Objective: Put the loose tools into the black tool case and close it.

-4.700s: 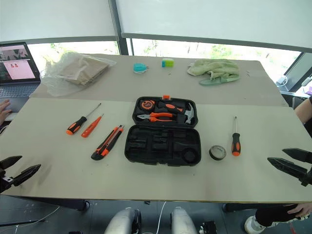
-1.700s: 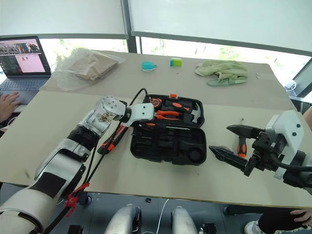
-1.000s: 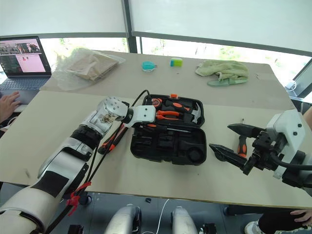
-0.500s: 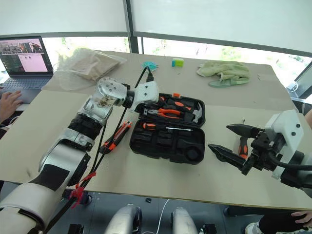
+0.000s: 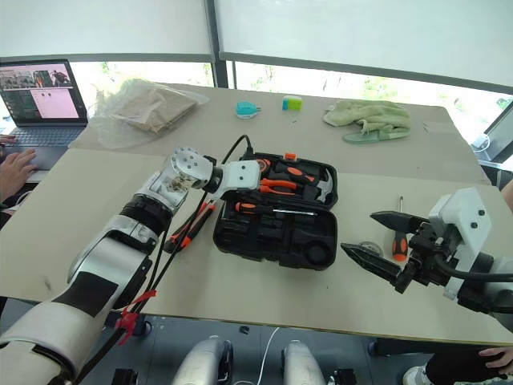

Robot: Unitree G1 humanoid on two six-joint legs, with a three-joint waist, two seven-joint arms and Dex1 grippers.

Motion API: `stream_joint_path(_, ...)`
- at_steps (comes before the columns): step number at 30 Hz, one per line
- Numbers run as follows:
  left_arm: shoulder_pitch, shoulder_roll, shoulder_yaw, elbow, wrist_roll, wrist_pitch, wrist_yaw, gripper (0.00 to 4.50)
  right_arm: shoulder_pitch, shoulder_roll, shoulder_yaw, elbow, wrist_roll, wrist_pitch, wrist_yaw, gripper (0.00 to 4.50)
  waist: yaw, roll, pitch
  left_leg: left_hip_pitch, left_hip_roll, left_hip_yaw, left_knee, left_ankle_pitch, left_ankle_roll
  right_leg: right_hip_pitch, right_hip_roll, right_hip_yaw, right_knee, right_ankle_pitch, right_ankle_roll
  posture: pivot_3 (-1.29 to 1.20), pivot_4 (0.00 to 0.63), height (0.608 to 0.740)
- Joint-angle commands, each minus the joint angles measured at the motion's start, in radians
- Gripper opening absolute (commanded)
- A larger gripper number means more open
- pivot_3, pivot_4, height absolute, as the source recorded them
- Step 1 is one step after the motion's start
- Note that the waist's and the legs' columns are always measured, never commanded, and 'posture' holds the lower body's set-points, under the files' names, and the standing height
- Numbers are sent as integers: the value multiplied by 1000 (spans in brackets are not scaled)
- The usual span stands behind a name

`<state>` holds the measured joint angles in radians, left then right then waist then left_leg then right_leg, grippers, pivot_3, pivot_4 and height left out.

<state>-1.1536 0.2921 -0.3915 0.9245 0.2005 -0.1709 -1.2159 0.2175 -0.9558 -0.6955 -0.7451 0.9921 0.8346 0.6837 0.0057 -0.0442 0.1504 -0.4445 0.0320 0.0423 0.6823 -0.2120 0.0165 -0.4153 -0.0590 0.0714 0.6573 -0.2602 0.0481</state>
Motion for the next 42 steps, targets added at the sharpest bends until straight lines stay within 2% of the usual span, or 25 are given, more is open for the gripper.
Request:
stream_joint_path(1,8,-13,-13,3,22,-15,12,55,8,9,-31,-27,-7,-19,-9,4500,1,0,0,0,0,0,0,0,0,0,0,0,0,0,0,0,150,740)
stream_joint_path(6,18,-20,-50,34,85,-66,65,55,6,11,-23,-26,-8,-20,-16,4500,3,0,0,1,0,0,0,0,0,1,0,0,0,0,0,0,150,740)
stream_joint_path(10,12,-25,-78,80,136,-123,124,55,4,12,-20,-25,-9,-20,-19,4500,5,0,0,7,0,0,0,0,0,10,0,-2,-3,0,0,0,150,740)
stream_joint_path(17,-8,-39,-64,122,125,-130,135,55,15,25,-26,-32,-13,-23,-22,4500,7,0,0,11,0,0,0,0,0,14,0,-2,-2,0,0,0,150,740)
stream_joint_path(21,-29,-45,10,108,38,-77,77,55,24,31,-29,-31,-27,-26,-33,4500,7,0,0,11,0,0,0,0,0,14,0,-2,-2,0,0,0,150,740)
stream_joint_path(23,-29,-42,90,52,-71,-5,-8,55,39,39,-34,-31,-48,-24,-45,4500,5,0,0,10,0,0,0,0,0,13,0,-2,-2,0,0,0,150,740)
stream_joint_path(25,-29,-22,183,-40,-203,150,-111,55,70,55,-47,-38,-74,-22,-57,4500,3,1,0,7,0,0,0,0,0,10,0,-2,-2,0,0,0,150,740)
stream_joint_path(28,-8,59,266,-249,-384,456,-289,677,152,100,-118,-44,-102,-17,-67,4500,-1,1,0,5,1,-2,0,0,0,8,0,-2,-2,0,0,0,150,740)
stream_joint_path(30,25,142,292,-427,-513,655,-379,1491,235,145,-211,-49,-95,-5,-56,4500,-6,2,0,4,1,-3,-2,0,0,7,0,-2,-2,0,0,0,150,740)
stream_joint_path(32,52,215,290,-559,-602,783,-398,2272,340,202,-316,-47,-73,7,-33,4500,-13,5,-1,5,1,-4,-2,0,0,8,0,-2,-2,-1,0,0,150,740)
stream_joint_path(33,66,251,279,-616,-643,819,-398,2490,398,233,-364,-42,-68,7,-17,4500,-13,6,-1,5,1,-4,-3,0,0,8,0,-3,-2,-1,0,0,150,740)
stream_joint_path(38,103,351,244,-763,-741,878,-398,4318,566,322,-474,-6,-64,-12,10,4500,-9,7,-1,11,2,-5,-2,0,0,14,-1,-3,-3,-2,1,0,150,740)
stream_joint_path(42,97,363,247,-788,-756,896,-398,4414,565,322,-443,35,-90,-22,-21,4500,-14,8,-1,19,2,-4,-3,0,0,22,-1,-3,-7,-10,3,0,150,740)
